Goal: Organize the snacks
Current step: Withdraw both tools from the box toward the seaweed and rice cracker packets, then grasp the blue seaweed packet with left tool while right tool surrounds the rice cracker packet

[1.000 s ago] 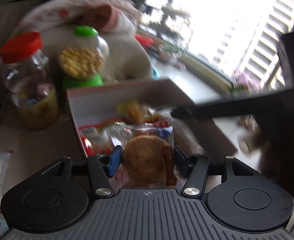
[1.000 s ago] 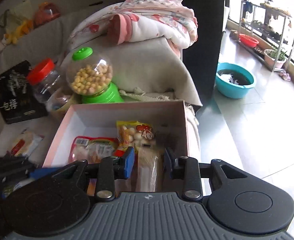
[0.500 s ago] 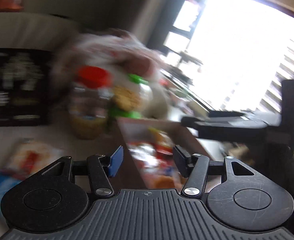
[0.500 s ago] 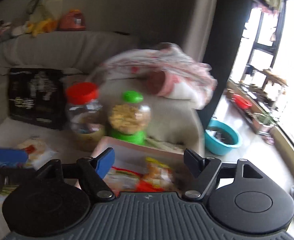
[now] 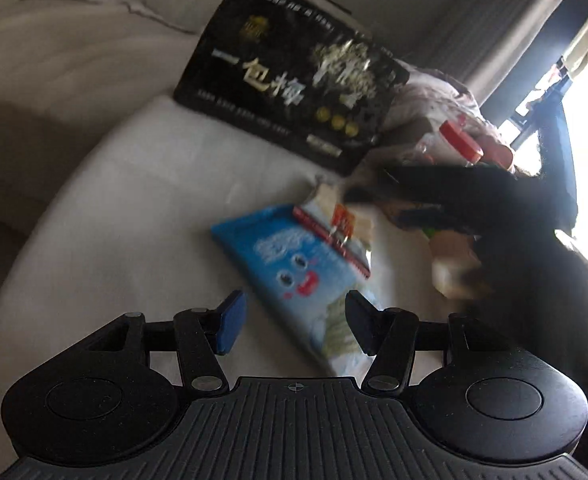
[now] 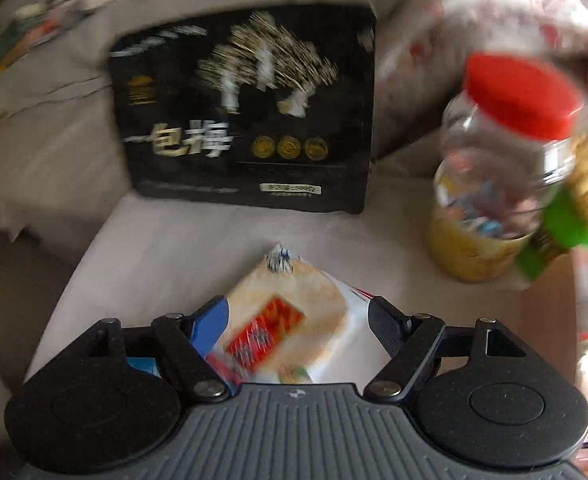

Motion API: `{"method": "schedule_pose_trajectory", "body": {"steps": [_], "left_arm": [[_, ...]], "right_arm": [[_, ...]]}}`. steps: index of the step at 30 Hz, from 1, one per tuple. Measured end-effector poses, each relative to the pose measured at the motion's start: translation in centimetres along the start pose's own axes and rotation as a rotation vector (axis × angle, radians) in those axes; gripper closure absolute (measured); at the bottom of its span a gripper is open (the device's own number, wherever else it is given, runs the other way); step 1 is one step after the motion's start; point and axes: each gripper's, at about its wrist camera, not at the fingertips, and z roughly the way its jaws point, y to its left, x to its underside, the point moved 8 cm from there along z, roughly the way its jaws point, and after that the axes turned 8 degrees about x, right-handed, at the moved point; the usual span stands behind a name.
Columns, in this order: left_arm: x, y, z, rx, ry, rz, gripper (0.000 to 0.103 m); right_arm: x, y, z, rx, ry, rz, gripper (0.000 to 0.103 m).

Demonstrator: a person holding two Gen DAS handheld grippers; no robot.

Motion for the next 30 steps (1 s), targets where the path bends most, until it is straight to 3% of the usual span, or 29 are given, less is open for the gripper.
{"method": "schedule_pose_trajectory", "body": {"steps": [2, 4, 7, 9, 14, 19, 22, 25, 28, 30], "left_arm": [[0.4, 0.1, 0.7, 0.015, 0.014, -0.010, 0.042], [0.9, 0.4, 0.0, 0.024, 0.025, -0.012, 0.042], [0.9, 0.6, 0.0, 0.039, 0.020, -0.016, 0.045], [0.7, 0.8, -0.4, 0.053, 0.012, -0.030, 0.045], [0.3, 1.1, -0.2, 0.063, 0.000, -0.046, 0.045], [-0.2, 0.8, 0.3, 0.052, 0.005, -0.021, 0.045], [-0.8, 0.7, 0.3, -0.004, -0.009, 0.031, 0.042], [-1.1, 0.4, 0.4, -0.040, 0.005, 0.083, 0.042], [-1.0, -0.9, 0.2, -0.078, 0.015, 0.192, 0.042], [-0.7, -2.3, 0.1, -0.085, 0.022, 0.279, 0.042]], "right_arm": [[-0.9, 0.9, 1.5, 0.027, -0.004, 0.019, 0.025], [-1.6, 1.7, 2.6, 0.085, -0.021, -0.047, 0.025], [-0.9, 1.8, 3.4, 0.187, -0.041, -0.167, 0.025], [0.2, 0.9, 3.2, 0.211, -0.052, -0.181, 0.025], [4.4, -1.3, 0.3, 0.160, -0.090, -0.167, 0.025], [9.3, -0.5, -3.2, 0.021, -0.102, -0.216, 0.025], [10.9, -0.1, -4.2, 0.039, -0.145, -0.250, 0.025], [12.1, -0.6, -5.0, 0.089, -0.171, -0.199, 0.025], [12.9, -2.0, -5.5, 0.153, -0.193, -0.144, 0.025], [14.3, -2.7, -6.6, 0.133, -0.200, -0.142, 0.025]]}}
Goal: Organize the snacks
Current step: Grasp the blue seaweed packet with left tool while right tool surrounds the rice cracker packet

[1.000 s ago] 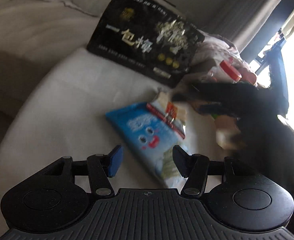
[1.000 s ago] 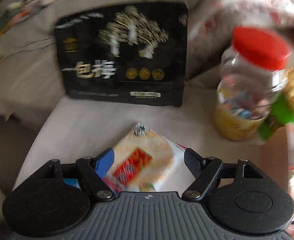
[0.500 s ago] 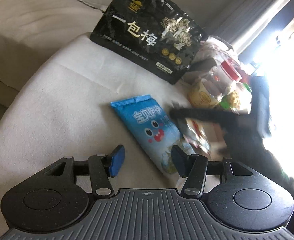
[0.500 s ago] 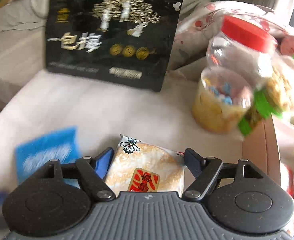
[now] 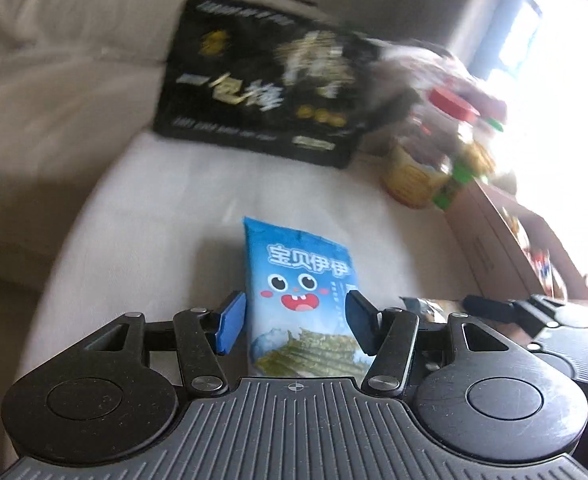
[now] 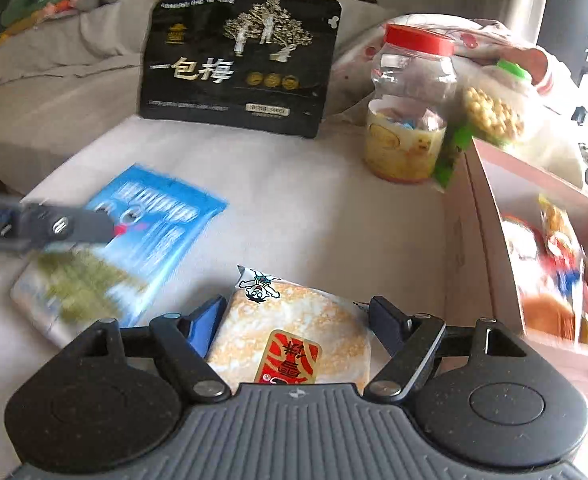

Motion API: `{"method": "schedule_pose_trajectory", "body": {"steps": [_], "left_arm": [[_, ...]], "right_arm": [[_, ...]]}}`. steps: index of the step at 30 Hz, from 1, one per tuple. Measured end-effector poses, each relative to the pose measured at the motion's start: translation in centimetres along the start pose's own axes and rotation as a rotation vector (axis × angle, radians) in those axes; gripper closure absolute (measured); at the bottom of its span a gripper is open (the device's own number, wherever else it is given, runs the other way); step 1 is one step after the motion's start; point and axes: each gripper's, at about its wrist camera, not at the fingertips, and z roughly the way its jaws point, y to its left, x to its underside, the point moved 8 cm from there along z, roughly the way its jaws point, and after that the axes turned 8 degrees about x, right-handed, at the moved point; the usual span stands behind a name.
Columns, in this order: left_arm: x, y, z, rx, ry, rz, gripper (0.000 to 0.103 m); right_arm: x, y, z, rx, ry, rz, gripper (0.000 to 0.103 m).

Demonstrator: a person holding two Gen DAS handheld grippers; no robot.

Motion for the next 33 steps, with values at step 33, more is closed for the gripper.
{"method": "schedule_pose_trajectory", "body": {"steps": [33], "left_arm": [[2.0, -9.1, 5.4, -0.079, 0.187, 0.281, 0.015]], "right_arm": [[7.2, -6.0, -5.2, -0.067, -0.040, 0.179, 0.018]]}}
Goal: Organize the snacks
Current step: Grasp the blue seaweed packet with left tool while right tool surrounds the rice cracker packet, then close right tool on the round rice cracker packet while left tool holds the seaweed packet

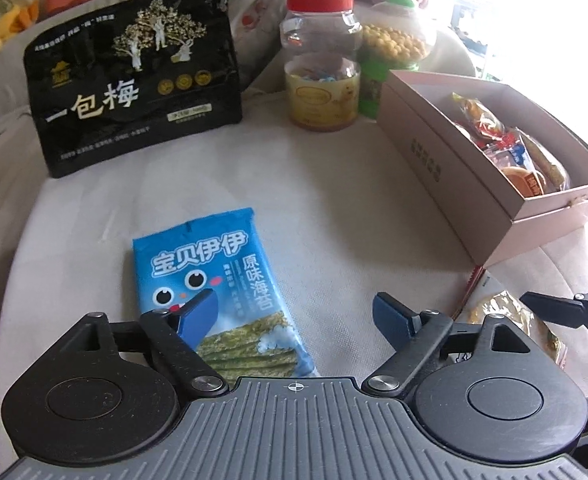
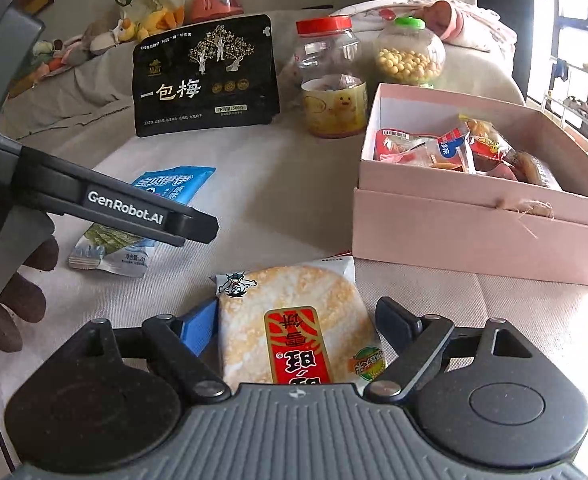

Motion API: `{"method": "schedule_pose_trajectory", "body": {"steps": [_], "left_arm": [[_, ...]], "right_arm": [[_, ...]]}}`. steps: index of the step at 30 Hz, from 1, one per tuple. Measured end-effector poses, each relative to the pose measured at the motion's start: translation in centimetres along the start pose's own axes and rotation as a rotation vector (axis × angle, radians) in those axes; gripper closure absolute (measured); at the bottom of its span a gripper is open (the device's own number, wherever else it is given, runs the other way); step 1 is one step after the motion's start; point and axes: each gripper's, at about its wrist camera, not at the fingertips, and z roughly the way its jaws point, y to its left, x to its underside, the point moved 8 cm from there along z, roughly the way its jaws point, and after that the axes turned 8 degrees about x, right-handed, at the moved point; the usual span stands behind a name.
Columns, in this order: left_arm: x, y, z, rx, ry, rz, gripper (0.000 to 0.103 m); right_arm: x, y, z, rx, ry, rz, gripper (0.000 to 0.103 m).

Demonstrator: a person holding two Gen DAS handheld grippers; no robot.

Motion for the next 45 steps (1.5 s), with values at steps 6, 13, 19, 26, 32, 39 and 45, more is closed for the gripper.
{"method": "schedule_pose_trajectory", "body": {"steps": [6, 13, 19, 26, 32, 39, 45], "left_arm": [[0.3, 1.7, -1.0, -0.101, -0.027, 0.002, 0.024], [0.9, 2.9, -1.4, -0.041, -0.029, -0.067, 0.019], [0.6, 3.0, -1.7, 0.014, -0.065, -0.102, 0.013], [0.4, 4.5, -1.6, -0.038, -0.087, -0.115, 0.018], [0.0, 5.1, -0.4, -0.083, -0.083, -0.112, 0.013], [0.8, 5.9, -0.2, -0.048, -0.106, -0.155, 0.010], [0.8, 5.8, -0.4, -0.008, -0.099, -0.165, 0.012]], "right_arm": [[0.0, 0.0, 0.0, 0.000, 0.000, -0.001, 0.018], [0.1, 0.0, 0.1, 0.001, 0.003, -0.002, 0.017], [0.2, 0.1, 0.2, 0.000, 0.005, -0.004, 0.016], [0.2, 0.1, 0.2, -0.001, 0.007, -0.004, 0.015], [0.2, 0.2, 0.2, -0.001, 0.008, -0.008, 0.014], [0.2, 0.3, 0.2, -0.005, 0.012, -0.013, 0.013], [0.2, 0.9, 0.6, -0.001, 0.032, -0.064, 0.005]]}}
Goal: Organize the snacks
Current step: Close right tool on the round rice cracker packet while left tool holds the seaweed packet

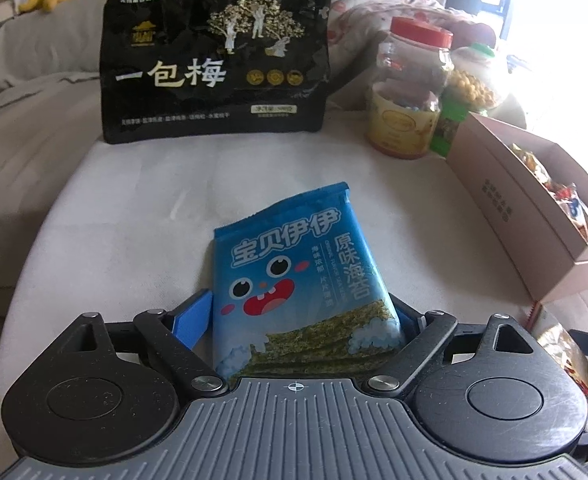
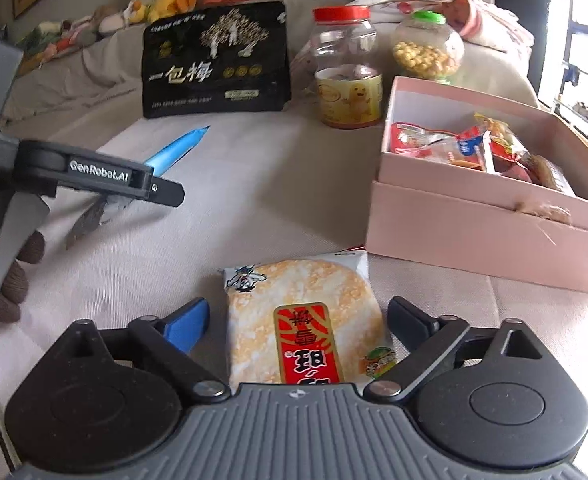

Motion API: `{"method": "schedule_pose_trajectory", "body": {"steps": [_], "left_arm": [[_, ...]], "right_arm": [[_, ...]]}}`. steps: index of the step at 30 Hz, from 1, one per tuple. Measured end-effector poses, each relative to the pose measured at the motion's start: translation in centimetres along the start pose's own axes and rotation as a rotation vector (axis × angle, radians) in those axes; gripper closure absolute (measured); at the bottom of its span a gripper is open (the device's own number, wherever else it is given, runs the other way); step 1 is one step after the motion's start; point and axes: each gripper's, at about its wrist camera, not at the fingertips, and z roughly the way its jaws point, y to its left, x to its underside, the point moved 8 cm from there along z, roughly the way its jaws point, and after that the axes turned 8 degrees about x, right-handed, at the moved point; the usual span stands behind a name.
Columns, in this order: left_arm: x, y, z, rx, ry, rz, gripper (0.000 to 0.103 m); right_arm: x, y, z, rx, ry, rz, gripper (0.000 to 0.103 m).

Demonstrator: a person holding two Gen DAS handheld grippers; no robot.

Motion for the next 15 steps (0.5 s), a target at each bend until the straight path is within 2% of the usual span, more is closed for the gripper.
{"method": "schedule_pose_trajectory", "body": {"steps": [3, 12, 15], "left_arm": [[1.0, -0.8, -0.7, 0.005, 0.021, 0.032, 0.016], [5.8, -3.5, -3.8, -0.051, 0.023, 0.105, 0.017], [6.7, -3.8, -4.7, -0.018, 0.012, 0.094, 0.017]], "right_arm": [[0.0, 0.2, 0.2, -0.007, 0.010, -0.015, 0.000], [0.1, 0.3, 0.3, -0.034, 0.034, -0.055, 0.000], [0.3, 0.3, 0.0, -0.041, 0.027, -0.058, 0.000]]}}
